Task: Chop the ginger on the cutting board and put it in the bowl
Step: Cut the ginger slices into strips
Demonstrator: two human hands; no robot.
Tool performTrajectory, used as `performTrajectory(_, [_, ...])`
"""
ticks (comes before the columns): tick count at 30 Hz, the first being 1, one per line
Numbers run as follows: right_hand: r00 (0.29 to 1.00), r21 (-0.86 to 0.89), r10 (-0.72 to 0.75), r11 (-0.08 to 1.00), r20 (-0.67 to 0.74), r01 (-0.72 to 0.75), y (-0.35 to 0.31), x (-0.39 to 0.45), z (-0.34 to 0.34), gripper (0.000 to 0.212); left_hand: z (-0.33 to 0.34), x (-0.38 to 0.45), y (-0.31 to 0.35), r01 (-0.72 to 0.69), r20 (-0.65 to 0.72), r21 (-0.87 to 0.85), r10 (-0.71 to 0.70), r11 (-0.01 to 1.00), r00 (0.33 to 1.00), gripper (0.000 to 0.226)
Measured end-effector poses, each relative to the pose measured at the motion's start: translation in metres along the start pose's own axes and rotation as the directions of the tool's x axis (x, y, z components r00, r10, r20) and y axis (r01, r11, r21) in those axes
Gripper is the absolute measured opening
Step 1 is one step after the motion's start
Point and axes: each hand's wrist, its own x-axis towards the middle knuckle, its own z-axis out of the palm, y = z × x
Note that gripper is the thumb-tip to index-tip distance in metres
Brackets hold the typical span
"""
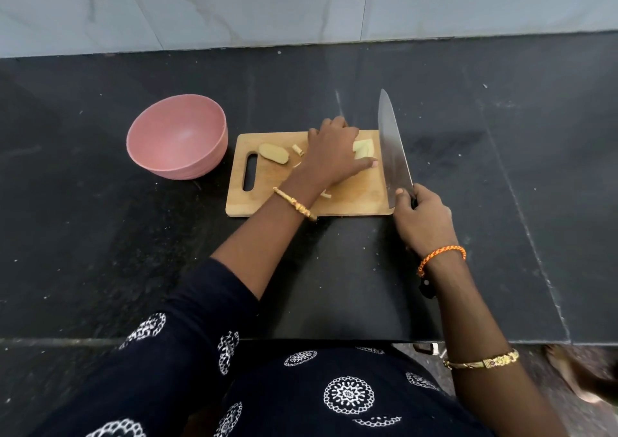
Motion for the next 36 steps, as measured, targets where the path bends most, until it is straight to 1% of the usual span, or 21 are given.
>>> performTrajectory(2, [1.000, 0.002, 0.012, 1.000, -0.006, -0.012, 0.000, 0.000, -0.001, 0.035, 0.005, 0.006, 0.001, -0.005, -0.007, 0.027, 0.005, 1.000, 1.000, 0.055])
performTrajectory(5, [1.000, 0.004, 0.025, 1.000, -0.009, -0.025, 0.001, 0.002, -0.002, 0.036, 0.008, 0.007, 0.001, -0.020, -0.032, -0.032, 0.019, 0.999, 0.999, 0.047])
performTrajectory(7, [0.999, 0.007, 0.032, 0.999, -0.010, -0.032, 0.000, 0.003, -0.002, 0.036, 0.009, 0.006, -0.001, -0.023, -0.049, -0.058, 0.020, 0.998, 0.999, 0.050])
performTrajectory(9, [0.999, 0.016, 0.035, 0.999, -0.009, -0.035, 0.000, 0.005, -0.002, 0.035, 0.011, 0.002, -0.004, -0.014, -0.103, -0.064, 0.007, 0.998, 0.995, 0.053])
performTrajectory(12, [0.999, 0.032, 0.039, 0.999, -0.011, -0.038, -0.003, 0.007, -0.001, 0.033, 0.015, 0.000, -0.004, -0.022, -0.156, -0.086, 0.008, 0.996, 0.988, 0.046])
performTrajectory(19, [1.000, 0.035, 0.030, 0.999, 0.004, -0.030, -0.006, 0.011, 0.001, 0.032, 0.007, 0.010, -0.010, -0.094, -0.062, -0.147, 0.085, 0.985, 0.994, 0.033])
performTrajectory(26, [0.998, -0.010, 0.054, 0.999, 0.040, -0.053, -0.004, 0.015, 0.002, 0.032, 0.002, 0.021, -0.013, -0.111, -0.011, -0.269, 0.112, 0.957, 0.994, 0.034])
performTrajectory(30, [0.999, -0.045, 0.031, 0.999, 0.041, -0.029, -0.004, 0.017, 0.003, 0.031, 0.002, 0.023, -0.012, -0.096, -0.007, -0.334, 0.099, 0.938, 0.995, 0.038])
performTrajectory(32, [1.000, -0.048, 0.029, 0.998, 0.013, -0.028, -0.005, 0.018, 0.003, 0.032, 0.001, 0.022, -0.013, -0.090, -0.024, -0.329, 0.087, 0.940, 0.996, 0.041])
performTrajectory(34, [0.999, -0.054, 0.048, 0.997, -0.007, -0.048, -0.005, 0.019, 0.001, 0.031, 0.000, 0.020, -0.014, -0.074, -0.072, -0.287, 0.056, 0.955, 0.996, 0.049])
performTrajectory(36, [0.997, -0.096, 0.070, 0.993, 0.010, -0.069, -0.007, 0.021, -0.003, 0.030, 0.001, 0.016, -0.018, -0.043, -0.129, -0.250, 0.010, 0.967, 0.992, 0.048])
